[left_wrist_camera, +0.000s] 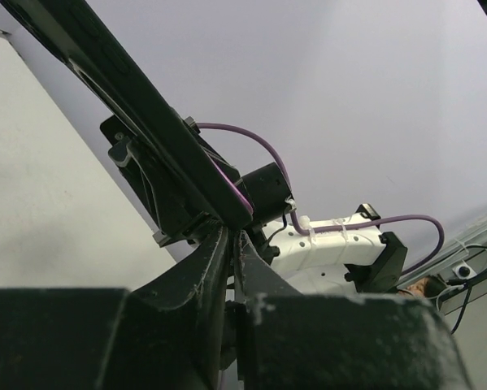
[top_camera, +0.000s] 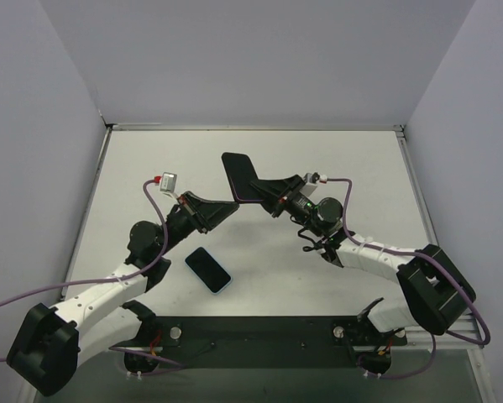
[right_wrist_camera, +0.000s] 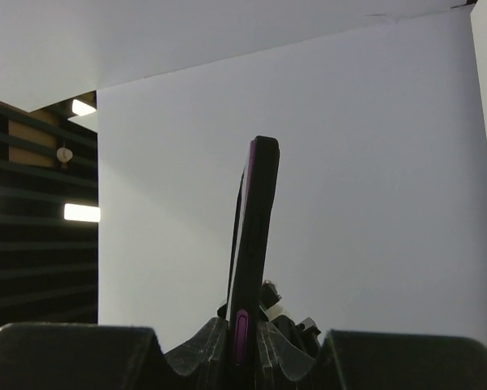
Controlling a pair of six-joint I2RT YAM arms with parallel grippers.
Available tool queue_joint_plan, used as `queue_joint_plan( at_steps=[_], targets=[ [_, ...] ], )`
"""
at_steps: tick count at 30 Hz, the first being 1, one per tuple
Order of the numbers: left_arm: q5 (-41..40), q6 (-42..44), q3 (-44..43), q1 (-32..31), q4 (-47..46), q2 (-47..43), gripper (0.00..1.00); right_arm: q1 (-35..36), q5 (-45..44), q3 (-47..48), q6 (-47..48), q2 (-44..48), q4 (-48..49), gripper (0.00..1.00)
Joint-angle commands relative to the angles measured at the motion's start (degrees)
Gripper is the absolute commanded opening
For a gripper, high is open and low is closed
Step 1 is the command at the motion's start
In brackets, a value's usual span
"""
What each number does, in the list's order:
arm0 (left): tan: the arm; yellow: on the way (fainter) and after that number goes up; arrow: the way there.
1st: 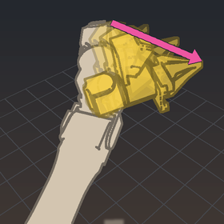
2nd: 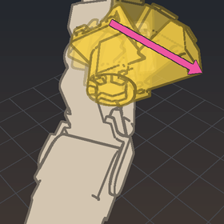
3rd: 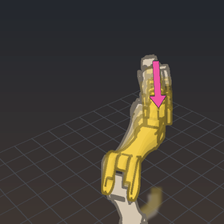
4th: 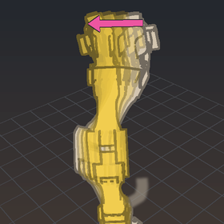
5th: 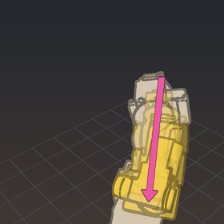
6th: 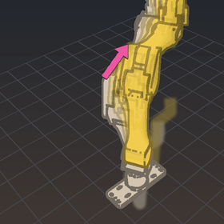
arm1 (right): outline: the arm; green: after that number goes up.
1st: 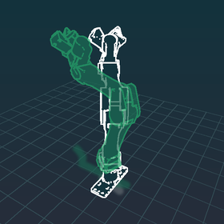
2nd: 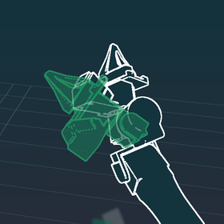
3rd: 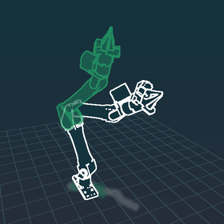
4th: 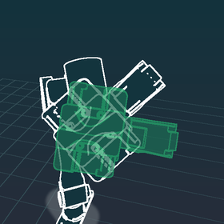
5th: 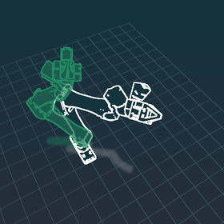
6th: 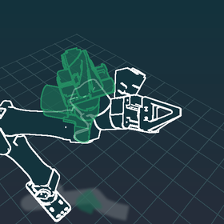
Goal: Take the phone out of the phone case
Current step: Remove the phone case from the phone.
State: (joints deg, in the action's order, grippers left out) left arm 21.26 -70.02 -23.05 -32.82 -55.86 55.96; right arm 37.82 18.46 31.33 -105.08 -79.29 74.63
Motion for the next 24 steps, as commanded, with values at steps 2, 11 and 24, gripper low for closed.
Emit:
queue_joint_plan(
  at_steps=[2, 11, 24],
  targets=[
    [4.3, -0.8, -3.1, -0.4, -6.5, -2.5, 0.40, -0.4, -0.4, 0.9, 4.9, 3.7, 16.3, 0.00],
    [4.4, -0.9, -4.9, -0.3, -6.5, -1.5, 0.63, -0.5, 0.4, 2.2, 6.5, 5.5, 13.5, 0.00],
    [4.9, -3.9, -5.6, -0.4, -12.3, 4.2, 0.41, -0.1, 0.7, 2.2, 6.5, 5.8, 13.7, 0.00]
  ],
)
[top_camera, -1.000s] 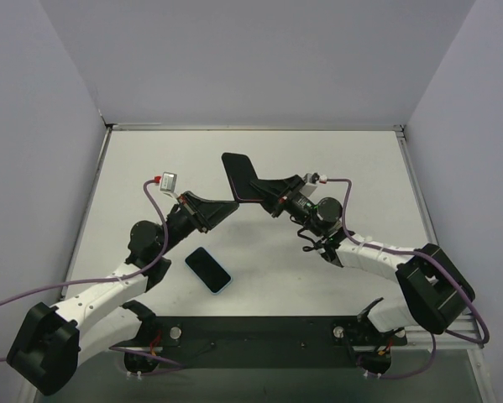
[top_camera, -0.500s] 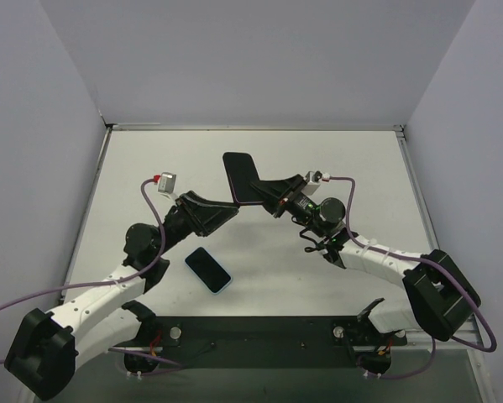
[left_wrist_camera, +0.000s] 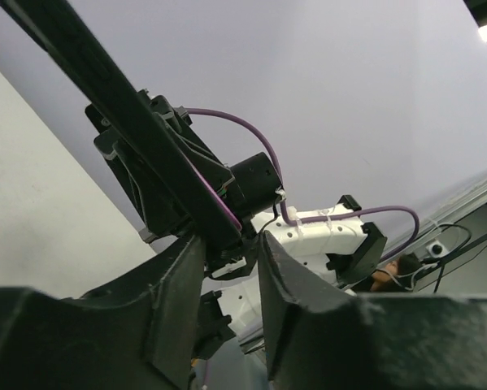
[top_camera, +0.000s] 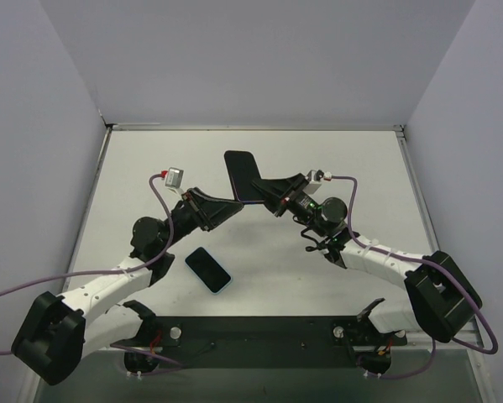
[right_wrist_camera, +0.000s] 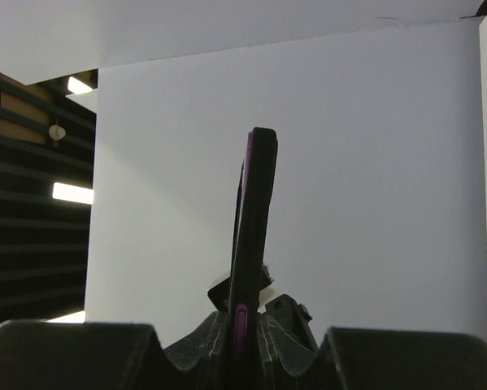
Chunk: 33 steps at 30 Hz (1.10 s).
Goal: Take the phone out of the phone case
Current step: Remove the phone case from the phone.
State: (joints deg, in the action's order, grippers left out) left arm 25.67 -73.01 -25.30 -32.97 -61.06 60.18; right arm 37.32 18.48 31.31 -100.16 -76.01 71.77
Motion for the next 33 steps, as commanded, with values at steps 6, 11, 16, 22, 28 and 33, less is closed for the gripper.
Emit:
queue_joint_plan(
  at_steps=[6, 11, 16, 22, 28, 33],
  targets=[
    [0.3, -0.6, -3.1, -0.2, -6.6, -0.4, 0.06, 0.4, 0.7, 2.0, 1.0, 1.9, 17.8, 0.00],
    [-0.3, -0.7, -2.6, 0.0, -6.1, -0.8, 0.00, 0.4, 0.4, 1.4, 0.5, 1.6, 18.8, 0.00],
    [0.2, -1.5, -1.9, 0.2, -7.3, -0.8, 0.32, 0.3, 0.2, 1.1, 0.7, 1.7, 18.7, 0.00],
    [0.2, -1.7, -2.3, 0.6, -7.2, -1.4, 0.48, 0.5, 0.2, 1.3, 0.6, 1.2, 19.0, 0.00],
    [-0.4, -2.5, -1.8, 1.7, -6.7, -0.9, 0.48, 0.6, 0.3, 1.4, 0.7, 1.4, 19.2, 0.00],
    [-1.1, -3.4, -1.1, 3.0, -6.4, -0.9, 0.51, 0.6, 0.2, 1.0, 0.7, 1.5, 19.5, 0.00]
  ],
)
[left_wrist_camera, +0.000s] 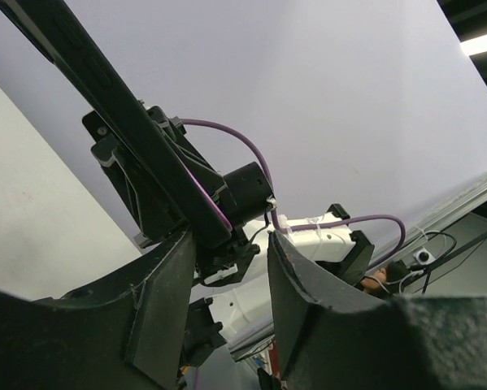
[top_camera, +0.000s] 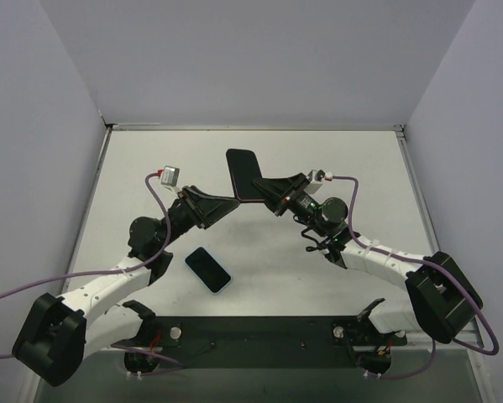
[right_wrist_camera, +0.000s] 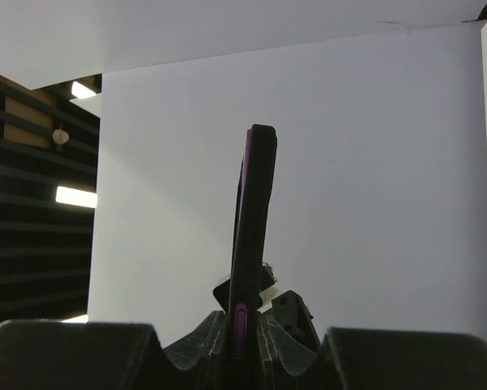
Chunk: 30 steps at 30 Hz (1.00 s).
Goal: Take the phone out of the phone case
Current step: Remove the phone case from the phone.
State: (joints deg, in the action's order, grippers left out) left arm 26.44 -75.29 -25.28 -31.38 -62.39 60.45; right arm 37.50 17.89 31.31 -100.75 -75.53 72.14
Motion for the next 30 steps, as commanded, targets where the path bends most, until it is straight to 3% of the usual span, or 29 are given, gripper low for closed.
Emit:
queue_joint_plan(
  at_steps=[1, 18, 26, 29, 30],
  targets=[
    [-1.9, -1.3, -1.1, 1.6, -4.8, -1.3, 0.51, 0.4, 0.7, 1.0, 1.3, 0.9, 19.2, 0.00],
    [-0.8, -1.7, -2.8, 1.6, -4.3, 1.0, 0.51, 1.0, 0.5, 1.6, 1.3, 0.6, 19.5, 0.00],
    [-0.8, -2.0, -3.2, 1.6, -4.7, 1.7, 0.33, 1.2, 0.7, 2.1, 1.4, 0.3, 19.4, 0.00],
    [-0.9, -2.1, -3.2, 1.6, -4.6, 1.8, 0.22, 1.2, 0.7, 2.2, 1.3, 0.1, 19.4, 0.00],
    [-0.8, -2.3, -3.2, 1.6, -4.5, 2.0, 0.12, 1.1, 0.8, 2.2, 1.3, 0.1, 19.4, 0.00]
  ],
)
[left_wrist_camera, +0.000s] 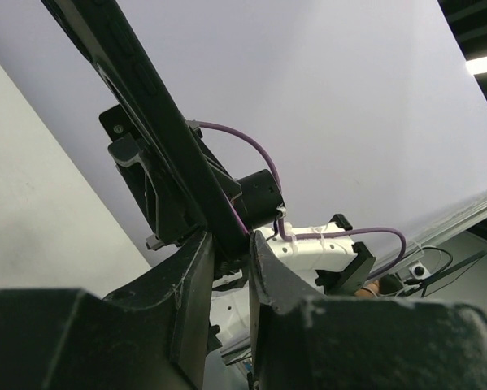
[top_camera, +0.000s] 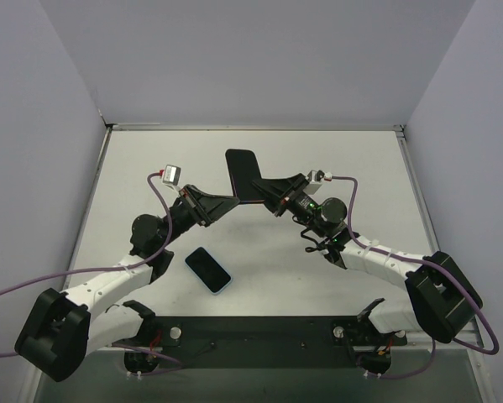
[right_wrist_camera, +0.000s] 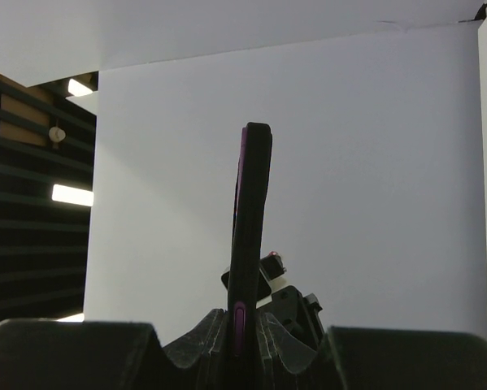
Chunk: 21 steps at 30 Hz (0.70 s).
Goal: Take the phone out of the phone case
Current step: Remove the phone case from the phone.
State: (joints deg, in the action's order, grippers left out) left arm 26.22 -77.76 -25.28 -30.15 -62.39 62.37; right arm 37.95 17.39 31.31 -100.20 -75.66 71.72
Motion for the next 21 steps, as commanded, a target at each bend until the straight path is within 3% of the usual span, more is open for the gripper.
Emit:
queue_joint_plan(
  at_steps=[1, 2, 13, 21],
  targets=[
    [-0.6, 0.1, -3.1, 0.4, -4.7, 0.1, 0.06, 0.7, 1.3, 2.3, 0.8, 0.2, 19.7, 0.00],
    [-0.6, -0.1, -3.1, 0.4, -4.8, 0.3, 0.00, 0.8, 1.3, 2.3, 0.7, 0.2, 19.7, 0.00],
    [-2.1, -0.3, -1.8, 0.8, -10.8, -1.0, 0.00, 0.8, 0.7, 3.3, -3.8, -4.1, 23.7, 0.00],
    [-1.7, 1.1, -3.6, 1.7, -10.1, -3.6, 0.00, 1.0, 0.6, 3.8, -4.0, -4.5, 23.7, 0.00]
  ],
)
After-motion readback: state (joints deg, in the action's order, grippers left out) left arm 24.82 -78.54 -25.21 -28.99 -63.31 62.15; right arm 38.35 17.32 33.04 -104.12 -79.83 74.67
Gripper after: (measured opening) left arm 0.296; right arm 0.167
